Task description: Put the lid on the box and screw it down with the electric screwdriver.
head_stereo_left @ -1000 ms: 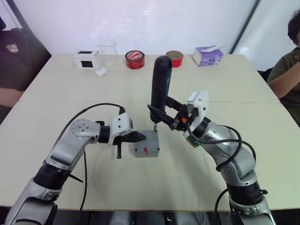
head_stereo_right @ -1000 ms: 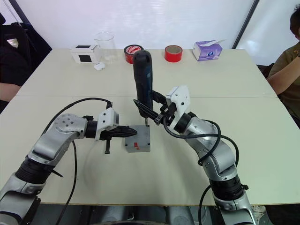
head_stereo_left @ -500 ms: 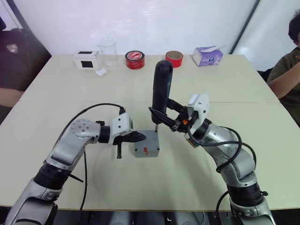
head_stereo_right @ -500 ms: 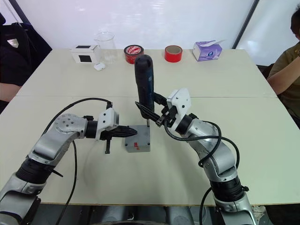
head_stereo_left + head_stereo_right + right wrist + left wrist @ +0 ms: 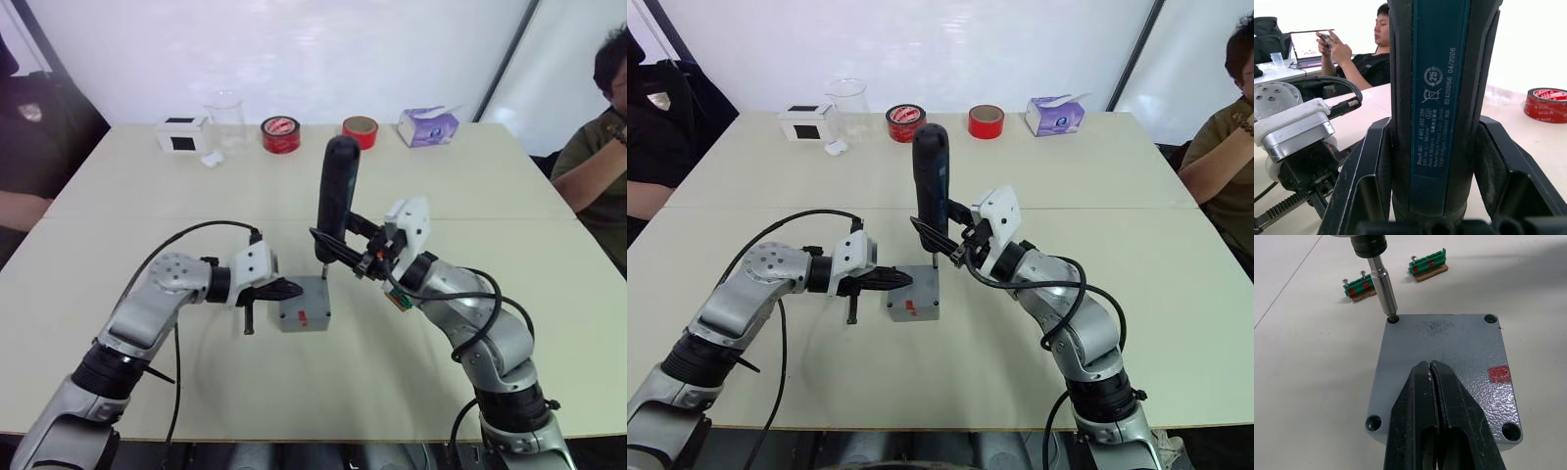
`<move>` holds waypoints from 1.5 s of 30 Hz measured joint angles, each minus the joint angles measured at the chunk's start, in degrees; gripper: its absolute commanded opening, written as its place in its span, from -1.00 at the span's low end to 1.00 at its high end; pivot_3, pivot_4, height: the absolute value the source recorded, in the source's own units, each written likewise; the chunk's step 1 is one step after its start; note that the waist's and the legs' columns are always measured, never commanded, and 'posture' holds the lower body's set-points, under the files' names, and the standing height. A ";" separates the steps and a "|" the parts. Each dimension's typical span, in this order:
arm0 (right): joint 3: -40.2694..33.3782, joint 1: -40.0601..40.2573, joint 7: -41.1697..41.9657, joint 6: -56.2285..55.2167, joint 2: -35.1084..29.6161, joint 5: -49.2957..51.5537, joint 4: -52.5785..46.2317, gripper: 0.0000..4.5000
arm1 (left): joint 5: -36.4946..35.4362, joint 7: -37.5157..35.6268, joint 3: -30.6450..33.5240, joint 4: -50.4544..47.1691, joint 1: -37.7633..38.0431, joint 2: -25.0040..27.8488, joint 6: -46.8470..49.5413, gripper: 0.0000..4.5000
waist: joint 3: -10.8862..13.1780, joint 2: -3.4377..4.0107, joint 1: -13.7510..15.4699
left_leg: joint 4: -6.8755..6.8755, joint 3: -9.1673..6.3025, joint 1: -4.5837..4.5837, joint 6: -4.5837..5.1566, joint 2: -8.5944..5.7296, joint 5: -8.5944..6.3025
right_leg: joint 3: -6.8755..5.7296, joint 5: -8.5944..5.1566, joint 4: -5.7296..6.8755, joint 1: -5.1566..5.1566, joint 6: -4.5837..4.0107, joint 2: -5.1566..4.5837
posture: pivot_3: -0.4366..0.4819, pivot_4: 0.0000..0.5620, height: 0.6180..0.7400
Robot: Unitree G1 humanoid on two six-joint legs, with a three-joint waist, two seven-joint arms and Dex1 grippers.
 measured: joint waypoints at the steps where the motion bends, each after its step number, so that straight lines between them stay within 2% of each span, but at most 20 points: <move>1: 0.01 -0.02 -0.11 0.23 0.00 0.02 0.00 -0.23 | 0.00 0.00 -0.03 0.13 0.00 0.00 0.00 -1.00 | 0.00 0.00 0.00 | -0.04 0.00 0.16 0.00 0.00 0.00 | 0.00 -0.05 0.00 0.13 -0.01 0.00 | -0.05 -0.47 0.98; 26: 2.15 -1.96 1.32 1.71 -1.36 -2.01 0.77 -0.23 | 1.14 0.38 -0.09 -0.54 1.13 0.01 0.24 -1.00 | -0.89 -0.09 -0.10 | -0.22 -0.18 0.33 0.01 0.08 -0.02 | -0.03 -0.48 -0.08 0.30 -0.28 -0.17 | -0.05 -0.47 0.98; 31: -0.21 -4.61 0.14 6.97 -1.24 0.81 0.09 -0.23 | 1.11 0.41 -0.02 -0.99 1.21 0.00 0.28 -1.00 | -0.80 -0.03 -0.03 | -0.23 -0.22 0.24 0.01 0.10 -0.02 | -0.05 -0.48 -0.14 0.25 -0.29 -0.23 | -0.05 -0.47 0.98; 35: -5.30 -8.72 -3.67 16.72 -0.23 7.93 -0.46 -0.23 | 0.47 0.28 0.46 -1.65 1.20 -0.04 0.47 -1.00 | -0.40 0.19 0.08 | -0.22 -0.22 -0.31 0.01 0.10 -0.02 | -0.06 -0.45 -0.10 -0.26 -0.30 -0.30 | -0.05 -0.47 0.98; 36: -7.27 -10.22 -5.20 19.65 -0.06 11.05 -0.58 -0.23 | -0.10 0.15 0.71 -1.88 1.19 -0.03 0.48 -1.00 | -0.33 0.24 0.08 | -0.18 -0.24 -0.72 0.00 0.10 -0.01 | -0.09 -0.42 -0.04 -0.65 -0.29 -0.30 | -0.05 -0.47 0.98; 40: -15.09 -17.13 -10.87 27.79 -0.36 21.00 -0.66 -0.23 | -2.63 -0.28 1.75 -3.53 1.08 -0.06 3.47 -1.00 | 0.08 0.31 0.08 | -0.17 -0.24 -1.25 0.00 0.06 -0.01 | -0.15 -0.25 0.09 -1.23 -0.09 -0.34 | -0.05 -0.47 0.98; 42: -19.68 -21.42 -14.23 32.23 -2.38 27.46 -0.44 -0.23 | -3.86 -0.50 1.98 -4.26 0.77 -0.11 5.11 -1.00 | 0.21 0.34 0.11 | -0.16 -0.30 -1.75 0.00 0.05 -0.01 | -0.24 -0.24 0.10 -1.67 -0.07 -0.34 | -0.05 -0.47 0.98; 45: -24.45 -26.76 -19.89 41.31 -7.34 35.26 3.18 -0.23 | -4.80 -0.44 2.17 -5.00 0.14 -0.44 6.74 -1.00 | 0.39 0.36 0.07 | -0.18 -0.30 -1.83 0.01 0.04 -0.01 | -0.26 -0.25 -0.02 -1.70 -0.08 -0.37 | -0.05 -0.47 0.98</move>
